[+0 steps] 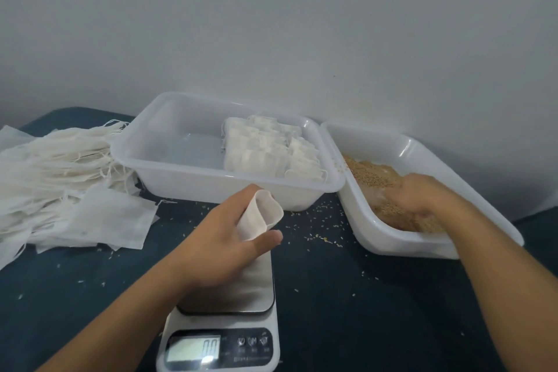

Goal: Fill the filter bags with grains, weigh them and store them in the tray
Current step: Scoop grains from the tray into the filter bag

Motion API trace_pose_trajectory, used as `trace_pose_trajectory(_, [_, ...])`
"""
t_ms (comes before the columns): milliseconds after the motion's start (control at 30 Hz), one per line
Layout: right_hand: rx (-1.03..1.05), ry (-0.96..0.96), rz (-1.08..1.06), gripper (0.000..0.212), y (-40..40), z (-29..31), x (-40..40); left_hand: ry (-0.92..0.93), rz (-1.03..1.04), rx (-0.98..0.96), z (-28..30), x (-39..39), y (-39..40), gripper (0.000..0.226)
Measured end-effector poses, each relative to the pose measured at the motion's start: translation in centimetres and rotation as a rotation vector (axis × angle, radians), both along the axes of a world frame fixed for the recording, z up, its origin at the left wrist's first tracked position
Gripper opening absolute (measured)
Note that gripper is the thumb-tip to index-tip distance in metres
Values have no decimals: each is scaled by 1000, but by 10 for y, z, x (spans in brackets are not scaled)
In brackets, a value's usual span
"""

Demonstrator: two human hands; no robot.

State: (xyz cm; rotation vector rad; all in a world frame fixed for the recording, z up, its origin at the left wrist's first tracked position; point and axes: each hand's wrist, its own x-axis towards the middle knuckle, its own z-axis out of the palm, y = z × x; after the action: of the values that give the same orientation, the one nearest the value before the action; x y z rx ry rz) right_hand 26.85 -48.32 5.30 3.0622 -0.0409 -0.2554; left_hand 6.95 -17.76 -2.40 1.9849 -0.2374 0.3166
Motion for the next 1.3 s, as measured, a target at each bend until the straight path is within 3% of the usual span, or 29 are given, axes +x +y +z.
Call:
trace_pose_trajectory(200, [-39,54,-44,38,-19,45,4,45,-25,55,-3,-1,-4,38])
trace_pose_trajectory(367, [-20,-47,-10,41,-5,22,15,24,37,34,-3,-1,-8,29])
trace_pose_trajectory(567, [293,-192,-47,42,7,-23,20,27,51,-33,0,1,-6,17])
trace_pose_trajectory(767, [503,-269,-124,46,-4,-19,7,124,-16,-163,-1,2,-7,13])
trace_pose_trajectory(967, [551,-383,-173,42,-18,-6,-12,294,-3,-294,0,2,-3,28])
trace_pose_trajectory(1133, [598,-409,-142,40,-17,-11,-22,306,45,-396,0,3,-3,30])
trace_pose_trajectory(1233, [657,-506,-73,52,-8,-10,-33,300,68,-446,0,5,-2,26])
trace_pose_trajectory(1300, [722,-578,11,48,0,-5,-47,285,66,-468,1,5,0,25])
